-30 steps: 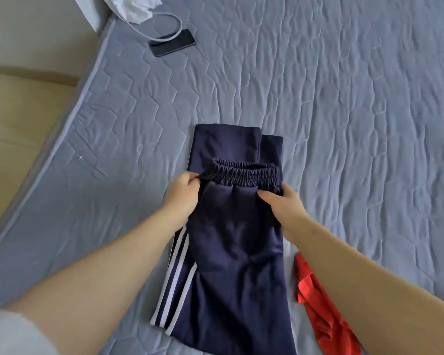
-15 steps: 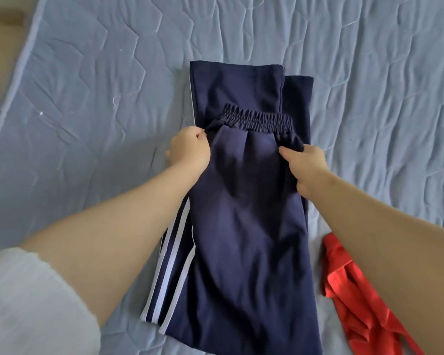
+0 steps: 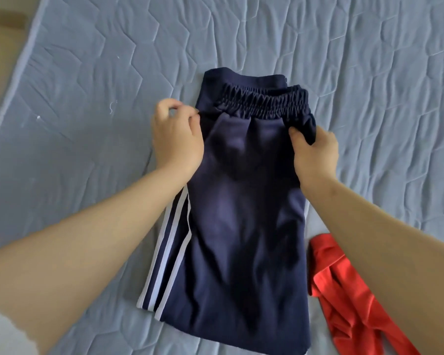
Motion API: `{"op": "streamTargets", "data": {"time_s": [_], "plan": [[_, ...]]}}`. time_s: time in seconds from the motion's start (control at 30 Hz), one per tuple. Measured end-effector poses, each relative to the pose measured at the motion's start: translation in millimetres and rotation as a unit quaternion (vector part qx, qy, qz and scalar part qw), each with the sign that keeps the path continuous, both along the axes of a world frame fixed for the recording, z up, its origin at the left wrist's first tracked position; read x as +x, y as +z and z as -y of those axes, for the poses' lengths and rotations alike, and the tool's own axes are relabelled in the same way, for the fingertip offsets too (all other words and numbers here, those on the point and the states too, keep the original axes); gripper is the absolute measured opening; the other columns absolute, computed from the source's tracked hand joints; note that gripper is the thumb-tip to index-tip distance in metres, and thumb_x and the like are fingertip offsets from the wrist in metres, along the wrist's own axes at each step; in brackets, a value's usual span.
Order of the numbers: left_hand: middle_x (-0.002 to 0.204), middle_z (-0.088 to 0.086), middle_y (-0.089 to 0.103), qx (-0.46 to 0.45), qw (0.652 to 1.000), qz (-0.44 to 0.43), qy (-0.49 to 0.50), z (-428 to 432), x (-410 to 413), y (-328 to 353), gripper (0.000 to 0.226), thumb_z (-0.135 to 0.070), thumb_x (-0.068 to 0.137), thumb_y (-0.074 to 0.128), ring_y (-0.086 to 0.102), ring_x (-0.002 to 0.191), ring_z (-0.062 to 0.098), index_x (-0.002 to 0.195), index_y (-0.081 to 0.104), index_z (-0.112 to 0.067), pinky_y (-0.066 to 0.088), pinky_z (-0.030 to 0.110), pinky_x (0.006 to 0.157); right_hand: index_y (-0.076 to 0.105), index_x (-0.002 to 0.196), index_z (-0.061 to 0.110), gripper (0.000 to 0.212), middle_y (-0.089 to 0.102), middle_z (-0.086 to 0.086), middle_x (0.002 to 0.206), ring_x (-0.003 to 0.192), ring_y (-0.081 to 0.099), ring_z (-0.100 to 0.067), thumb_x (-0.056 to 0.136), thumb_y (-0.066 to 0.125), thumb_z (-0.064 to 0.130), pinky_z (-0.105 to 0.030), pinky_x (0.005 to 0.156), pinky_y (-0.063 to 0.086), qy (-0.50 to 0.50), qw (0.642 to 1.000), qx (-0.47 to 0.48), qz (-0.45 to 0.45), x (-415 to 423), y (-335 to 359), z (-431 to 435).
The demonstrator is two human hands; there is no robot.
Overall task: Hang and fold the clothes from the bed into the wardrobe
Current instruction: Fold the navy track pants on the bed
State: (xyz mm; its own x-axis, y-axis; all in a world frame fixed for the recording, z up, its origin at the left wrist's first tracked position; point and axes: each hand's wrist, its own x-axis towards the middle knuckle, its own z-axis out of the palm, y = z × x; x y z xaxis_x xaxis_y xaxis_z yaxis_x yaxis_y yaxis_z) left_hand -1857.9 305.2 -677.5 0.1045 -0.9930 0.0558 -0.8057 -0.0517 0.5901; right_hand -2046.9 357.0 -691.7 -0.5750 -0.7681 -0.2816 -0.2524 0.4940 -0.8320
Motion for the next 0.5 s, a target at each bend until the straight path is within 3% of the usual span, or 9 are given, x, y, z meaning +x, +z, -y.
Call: {"op": "streamTargets", "data": {"time_s": [0.1, 0.17, 0.23, 0.3, 0.37, 0.43, 0.5], "plan": [[0.116, 0.015, 0.046, -0.006, 0.995, -0.093, 0.026, 36.8, -7.3, 23.6, 0.023, -0.012, 0.095, 0.043, 0.048, 0.093, 0.016, 0.104, 0.061, -0.002, 0.03, 0.01, 0.081, 0.048, 0.067, 0.027, 0.025, 0.048, 0.001, 0.078, 0.058, 0.041, -0.005, 0.091, 0.052, 0.024, -0.018, 0.056, 0.035, -0.02, 0.997, -0.068, 0.0, 1.5, 27.1, 30.5], [0.114, 0.017, 0.053, 0.053, 0.987, -0.145, 0.034, 62.1, -13.7, 25.9, 0.025, -0.012, 0.095, 0.04, 0.056, 0.101, 0.029, 0.111, 0.057, -0.004, 0.044, 0.028, 0.091, 0.058, 0.102, 0.025, 0.013, 0.052, 0.011, 0.085, 0.074, 0.052, -0.003, 0.092, 0.051, 0.021, -0.019, 0.069, 0.043, -0.039, 0.996, -0.075, 0.029, 0.6, 39.1, 50.4], [0.123, 0.016, 0.053, 0.135, 0.983, -0.124, 0.004, 63.6, -16.9, 17.9, 0.031, -0.015, 0.094, 0.044, 0.054, 0.111, 0.033, 0.124, 0.048, -0.009, 0.045, 0.037, 0.095, 0.041, 0.135, 0.019, 0.044, 0.048, 0.009, 0.103, 0.095, 0.053, -0.01, 0.092, 0.049, 0.015, -0.019, 0.078, 0.041, -0.012, 0.999, -0.025, 0.033, 1.2, 38.5, 52.7], [0.135, 0.012, 0.044, 0.203, 0.977, -0.032, -0.055, 37.4, -11.4, 1.1, 0.053, -0.022, 0.09, 0.054, 0.047, 0.121, 0.029, 0.138, 0.035, -0.015, 0.038, 0.033, 0.1, 0.035, 0.14, 0.017, 0.052, 0.046, -0.001, 0.124, 0.108, 0.048, -0.017, 0.09, 0.048, 0.01, -0.017, 0.083, 0.036, 0.079, 0.995, 0.047, -0.033, 8.0, 27.9, 29.6], [0.142, 0.011, 0.035, 0.246, 0.965, 0.02, -0.087, -1.4, 1.4, -18.9, 0.07, -0.027, 0.085, 0.061, 0.04, 0.126, 0.03, 0.144, 0.025, -0.019, 0.034, 0.036, 0.105, 0.034, 0.14, 0.021, 0.056, 0.039, -0.005, 0.139, 0.122, 0.042, -0.024, 0.088, 0.052, 0.013, -0.031, 0.101, 0.036, 0.161, 0.977, 0.115, -0.074, 17.7, 9.8, -7.9], [0.142, 0.011, 0.034, 0.267, 0.961, 0.041, -0.052, -38.1, 18.3, -38.5, 0.072, -0.029, 0.084, 0.063, 0.039, 0.127, 0.03, 0.144, 0.024, -0.018, 0.034, 0.04, 0.105, 0.032, 0.14, 0.023, 0.058, 0.035, -0.005, 0.142, 0.128, 0.037, -0.029, 0.087, 0.056, 0.021, -0.045, 0.105, 0.034, 0.139, 0.967, 0.198, -0.074, 23.1, -6.5, -43.6], [0.141, 0.011, 0.037, 0.275, 0.96, 0.051, 0.009, -67.0, 36.3, -49.7, 0.069, -0.029, 0.085, 0.063, 0.038, 0.127, 0.03, 0.143, 0.027, -0.016, 0.035, 0.042, 0.101, 0.034, 0.138, 0.019, 0.058, 0.037, -0.009, 0.139, 0.126, 0.039, -0.032, 0.086, 0.059, 0.027, -0.049, 0.103, 0.036, 0.053, 0.969, 0.239, -0.043, 24.8, -16.5, -71.7]]}}
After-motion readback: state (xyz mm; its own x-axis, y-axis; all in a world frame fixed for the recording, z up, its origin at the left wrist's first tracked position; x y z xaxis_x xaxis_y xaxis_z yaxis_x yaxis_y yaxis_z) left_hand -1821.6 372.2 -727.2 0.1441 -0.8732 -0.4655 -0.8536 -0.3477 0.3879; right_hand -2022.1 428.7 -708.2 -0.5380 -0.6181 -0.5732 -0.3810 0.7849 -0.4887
